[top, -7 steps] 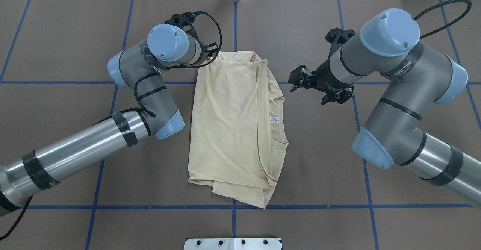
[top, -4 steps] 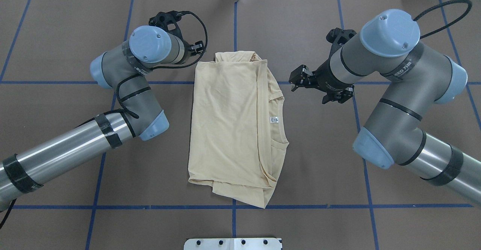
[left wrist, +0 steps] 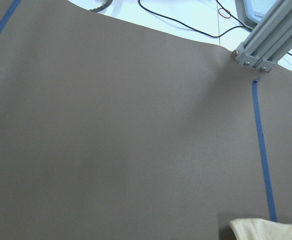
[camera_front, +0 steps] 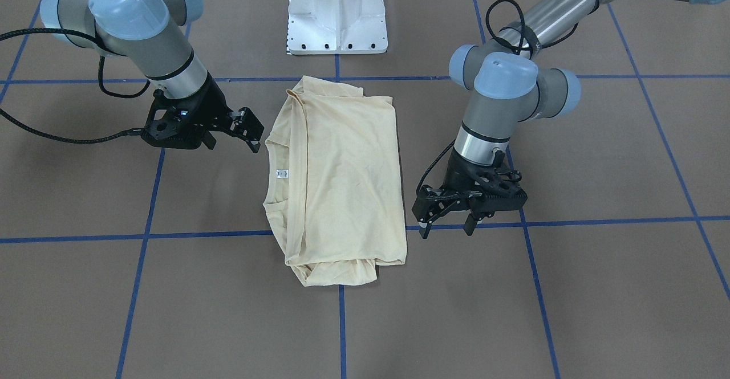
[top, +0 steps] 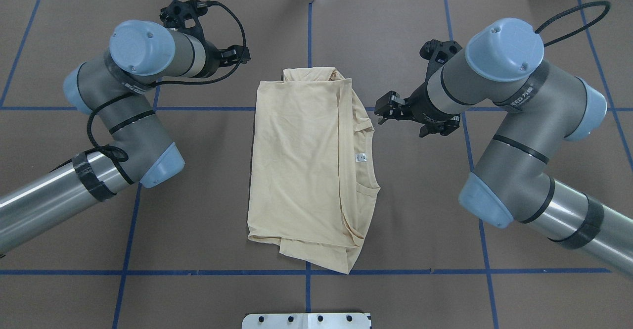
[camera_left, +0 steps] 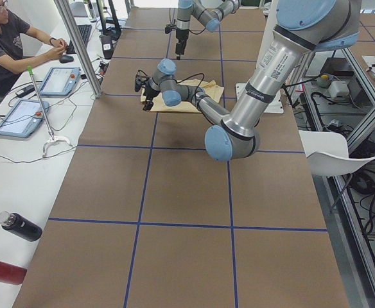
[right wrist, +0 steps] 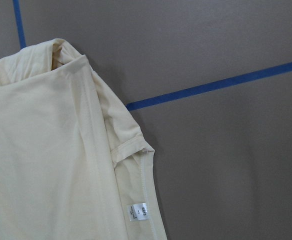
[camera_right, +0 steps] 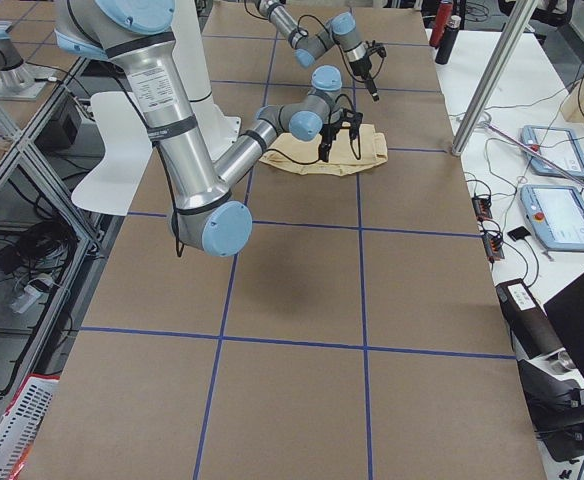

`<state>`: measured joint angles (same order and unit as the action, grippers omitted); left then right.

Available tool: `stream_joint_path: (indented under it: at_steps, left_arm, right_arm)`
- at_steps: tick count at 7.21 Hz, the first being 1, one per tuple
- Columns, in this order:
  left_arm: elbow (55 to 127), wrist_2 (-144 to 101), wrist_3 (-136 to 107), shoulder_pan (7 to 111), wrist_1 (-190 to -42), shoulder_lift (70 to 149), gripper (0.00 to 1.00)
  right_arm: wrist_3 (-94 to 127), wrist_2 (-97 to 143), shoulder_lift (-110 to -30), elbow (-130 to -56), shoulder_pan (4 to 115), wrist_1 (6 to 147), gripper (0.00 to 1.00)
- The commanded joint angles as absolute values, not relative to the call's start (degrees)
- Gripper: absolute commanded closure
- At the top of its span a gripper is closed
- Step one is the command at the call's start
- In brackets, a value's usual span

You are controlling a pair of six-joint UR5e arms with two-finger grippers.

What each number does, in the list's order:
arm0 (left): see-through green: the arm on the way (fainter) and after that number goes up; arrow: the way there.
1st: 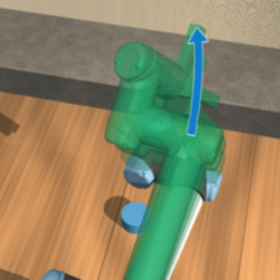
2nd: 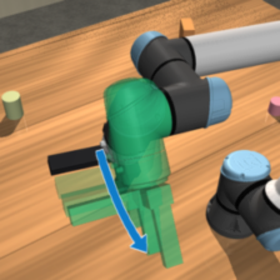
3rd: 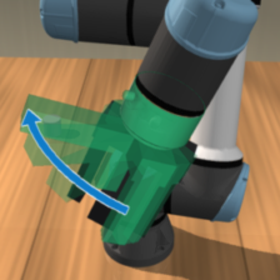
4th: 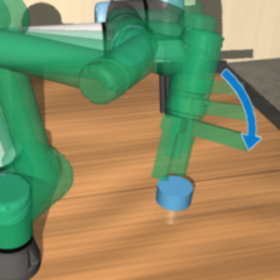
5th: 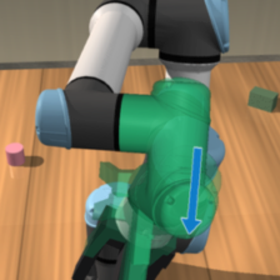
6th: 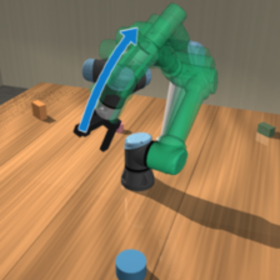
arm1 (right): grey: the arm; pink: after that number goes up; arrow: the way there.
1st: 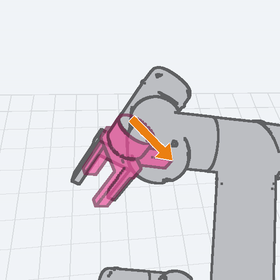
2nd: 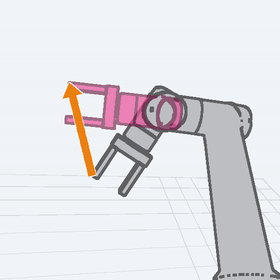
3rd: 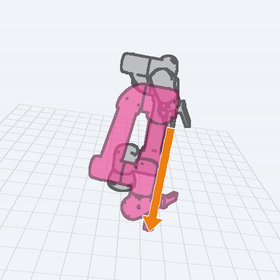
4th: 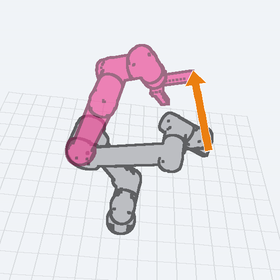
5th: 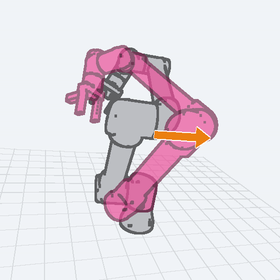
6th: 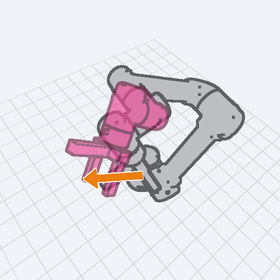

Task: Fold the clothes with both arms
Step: 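Lower the right gripper onto the shirt's side edge near the collar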

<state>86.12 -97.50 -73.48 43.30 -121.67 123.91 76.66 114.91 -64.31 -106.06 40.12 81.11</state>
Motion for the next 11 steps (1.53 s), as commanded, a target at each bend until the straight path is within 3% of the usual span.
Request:
stream_joint_path:
  at_steps: [1, 2, 6, 11]
  left_arm:
    - [94.6, -99.6, -69.9, 44.6, -117.2, 119.3, 0.00]
    - [95.0, -99.6, -69.9, 44.6, -117.1, 118.9, 0.00]
    - [94.7, -99.8, -69.9, 44.6, -117.2, 118.5, 0.00]
    - [93.8, -99.7, -69.9, 44.6, -117.6, 118.5, 0.00]
  right_arm:
    - [70.9, 107.1, -59.5, -106.0, 35.3, 89.3, 0.00]
    - [67.5, 103.5, -55.8, -106.0, 32.7, 94.8, 0.00]
    - [47.2, 90.6, -55.1, -103.6, 23.3, 95.6, 0.00]
    - [47.4, 93.7, -55.0, -101.5, 20.5, 94.8, 0.00]
